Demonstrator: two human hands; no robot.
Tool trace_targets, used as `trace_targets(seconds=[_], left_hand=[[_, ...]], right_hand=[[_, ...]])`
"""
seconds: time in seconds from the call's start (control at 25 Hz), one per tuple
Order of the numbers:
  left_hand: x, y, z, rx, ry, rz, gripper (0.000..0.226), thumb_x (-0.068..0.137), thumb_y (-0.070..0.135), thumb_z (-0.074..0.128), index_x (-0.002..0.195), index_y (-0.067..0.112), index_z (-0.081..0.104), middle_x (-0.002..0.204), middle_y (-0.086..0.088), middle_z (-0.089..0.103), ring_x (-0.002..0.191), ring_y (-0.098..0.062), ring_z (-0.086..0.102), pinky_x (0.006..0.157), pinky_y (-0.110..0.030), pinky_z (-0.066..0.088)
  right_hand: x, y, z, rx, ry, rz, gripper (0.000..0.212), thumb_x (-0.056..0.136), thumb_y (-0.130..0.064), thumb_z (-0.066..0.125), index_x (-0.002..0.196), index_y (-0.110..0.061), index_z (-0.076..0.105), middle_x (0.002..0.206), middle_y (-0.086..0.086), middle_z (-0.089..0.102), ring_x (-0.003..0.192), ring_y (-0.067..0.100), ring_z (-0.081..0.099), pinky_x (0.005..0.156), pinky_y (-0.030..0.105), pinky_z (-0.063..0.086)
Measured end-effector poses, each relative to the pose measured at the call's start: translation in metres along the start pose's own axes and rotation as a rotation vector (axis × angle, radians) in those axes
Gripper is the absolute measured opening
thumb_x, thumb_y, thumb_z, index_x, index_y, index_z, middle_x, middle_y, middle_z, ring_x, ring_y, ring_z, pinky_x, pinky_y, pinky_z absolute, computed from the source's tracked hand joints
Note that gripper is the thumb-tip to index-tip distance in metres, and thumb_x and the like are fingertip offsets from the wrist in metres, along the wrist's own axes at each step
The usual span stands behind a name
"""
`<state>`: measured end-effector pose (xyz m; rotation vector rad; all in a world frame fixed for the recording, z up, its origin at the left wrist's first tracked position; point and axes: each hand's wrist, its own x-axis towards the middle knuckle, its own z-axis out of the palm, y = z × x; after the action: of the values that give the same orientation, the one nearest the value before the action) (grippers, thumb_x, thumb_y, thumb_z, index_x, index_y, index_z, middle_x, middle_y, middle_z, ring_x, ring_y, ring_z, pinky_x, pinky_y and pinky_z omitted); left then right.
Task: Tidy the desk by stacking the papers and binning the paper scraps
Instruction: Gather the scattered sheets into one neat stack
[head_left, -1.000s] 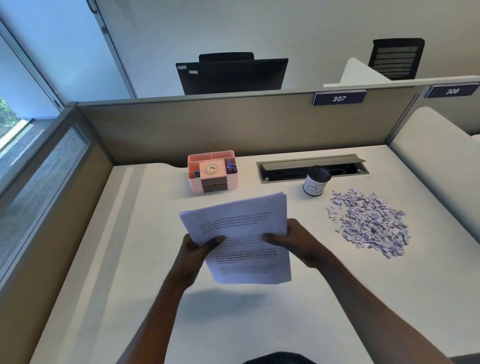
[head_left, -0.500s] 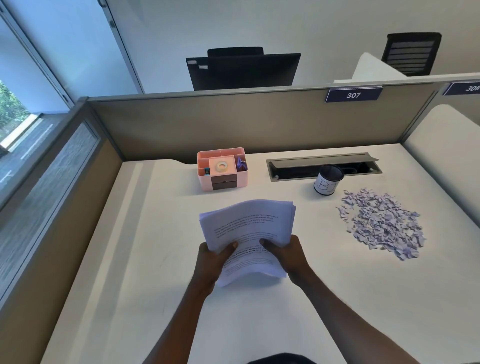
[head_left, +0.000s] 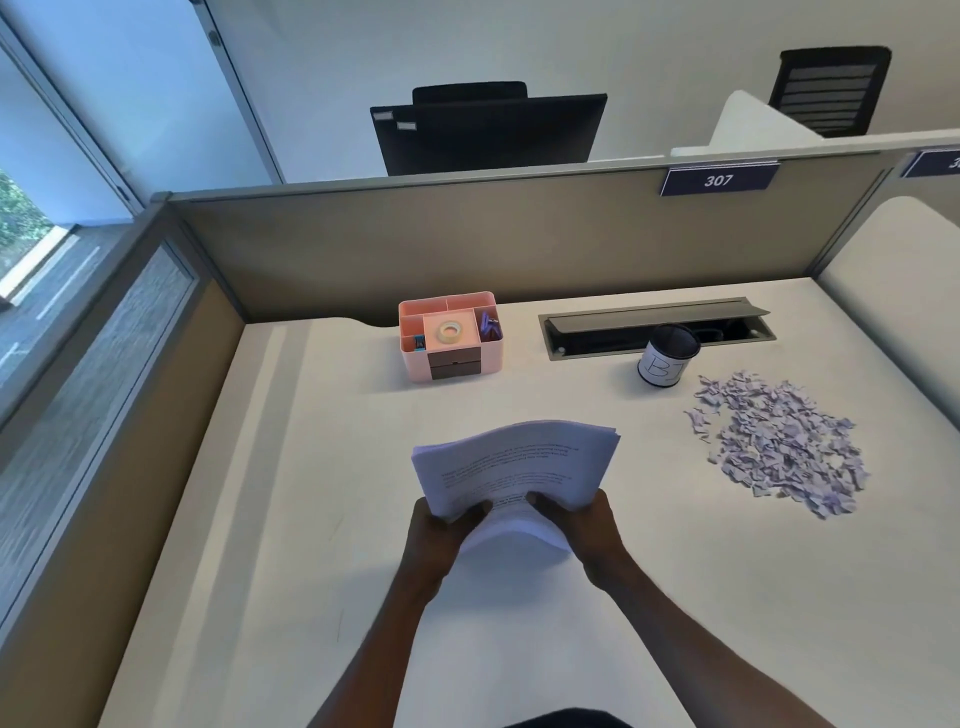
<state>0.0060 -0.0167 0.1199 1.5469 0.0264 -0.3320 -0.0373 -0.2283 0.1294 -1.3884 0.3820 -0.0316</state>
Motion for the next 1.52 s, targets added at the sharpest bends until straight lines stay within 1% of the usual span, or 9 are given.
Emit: trace_targets(seconds=[0.24, 0.44, 0.6, 0.68, 0.84, 1.04, 1.24, 1.44, 1.52], left_hand=[[0.003, -0.007, -0.005, 0.002, -0.013, -0.014, 0.032, 0.092, 0.003, 0.078, 0.101, 0.033, 0.08, 0.103, -0.006, 0.081, 0.099, -0.026, 0.075, 0.087, -0.048, 0.062], [0.013, -0.02, -0.011, 0.018, -0.008, -0.073, 0.022, 0.09, 0.01, 0.083, 0.106, 0.025, 0.08, 0.105, -0.004, 0.081, 0.101, -0.026, 0.076, 0.091, -0.051, 0.064], [0.023, -0.033, -0.015, 0.004, 0.087, -0.149, 0.02, 0.085, 0.012, 0.088, 0.101, 0.021, 0.079, 0.102, 0.001, 0.083, 0.097, -0.02, 0.078, 0.085, -0.037, 0.065], [0.022, -0.045, -0.016, 0.025, 0.11, -0.173, 0.022, 0.083, 0.015, 0.09, 0.101, 0.022, 0.08, 0.103, 0.002, 0.083, 0.096, -0.016, 0.079, 0.085, -0.034, 0.064], [0.032, -0.055, -0.027, 0.13, 0.131, -0.17, 0.026, 0.08, 0.02, 0.093, 0.103, 0.023, 0.081, 0.103, 0.003, 0.083, 0.093, -0.01, 0.079, 0.085, -0.034, 0.065], [0.047, -0.065, -0.055, 0.326, 0.075, -0.225, 0.045, 0.075, 0.013, 0.093, 0.116, 0.021, 0.077, 0.111, 0.005, 0.08, 0.09, -0.003, 0.076, 0.08, -0.025, 0.063], [0.051, -0.077, -0.072, 0.334, 0.044, -0.283, 0.048, 0.073, 0.01, 0.094, 0.112, 0.028, 0.072, 0.111, 0.007, 0.079, 0.093, -0.005, 0.075, 0.077, -0.022, 0.06], [0.055, -0.065, -0.072, 0.3, 0.175, -0.253, 0.052, 0.081, 0.009, 0.089, 0.119, 0.023, 0.056, 0.104, 0.013, 0.072, 0.089, -0.001, 0.07, 0.069, -0.012, 0.055], [0.058, -0.057, -0.075, 0.324, 0.272, -0.223, 0.053, 0.087, 0.012, 0.084, 0.128, 0.018, 0.051, 0.11, 0.002, 0.072, 0.092, -0.013, 0.072, 0.078, -0.024, 0.058]], right_hand=[[0.002, 0.019, 0.004, -0.034, 0.027, 0.032, 0.024, 0.084, -0.016, 0.082, 0.107, -0.015, 0.076, 0.103, 0.008, 0.078, 0.099, 0.028, 0.073, 0.089, 0.047, 0.061], [0.008, 0.03, 0.003, -0.08, 0.001, 0.066, 0.026, 0.089, -0.024, 0.078, 0.114, -0.019, 0.074, 0.109, 0.001, 0.078, 0.103, 0.02, 0.073, 0.09, 0.038, 0.06], [0.01, 0.052, 0.008, -0.146, 0.015, 0.113, 0.023, 0.094, -0.032, 0.07, 0.112, -0.018, 0.076, 0.107, -0.004, 0.079, 0.103, 0.015, 0.073, 0.085, 0.027, 0.06], [0.01, 0.067, 0.012, -0.201, 0.075, 0.127, 0.021, 0.094, -0.034, 0.07, 0.106, -0.017, 0.077, 0.102, -0.003, 0.079, 0.1, 0.017, 0.074, 0.083, 0.032, 0.059], [0.023, 0.075, 0.015, -0.373, 0.041, 0.119, 0.027, 0.091, -0.034, 0.074, 0.11, -0.015, 0.075, 0.102, -0.003, 0.079, 0.099, 0.02, 0.074, 0.078, 0.028, 0.06], [0.022, 0.085, 0.025, -0.5, -0.027, 0.239, 0.047, 0.071, -0.044, 0.086, 0.112, -0.026, 0.072, 0.105, -0.009, 0.077, 0.096, 0.012, 0.073, 0.085, 0.039, 0.061], [0.037, 0.07, 0.043, -0.595, 0.15, 0.32, 0.04, 0.086, -0.034, 0.077, 0.117, -0.016, 0.059, 0.109, 0.001, 0.068, 0.093, 0.018, 0.066, 0.069, 0.028, 0.049], [0.064, 0.061, 0.061, -0.798, 0.164, 0.323, 0.046, 0.095, -0.028, 0.062, 0.135, -0.009, 0.05, 0.129, 0.014, 0.061, 0.115, 0.032, 0.059, 0.094, 0.036, 0.049], [0.069, 0.058, 0.08, -0.917, 0.167, 0.349, 0.044, 0.096, -0.026, 0.058, 0.134, -0.006, 0.049, 0.132, 0.017, 0.052, 0.117, 0.038, 0.058, 0.094, 0.038, 0.046]])
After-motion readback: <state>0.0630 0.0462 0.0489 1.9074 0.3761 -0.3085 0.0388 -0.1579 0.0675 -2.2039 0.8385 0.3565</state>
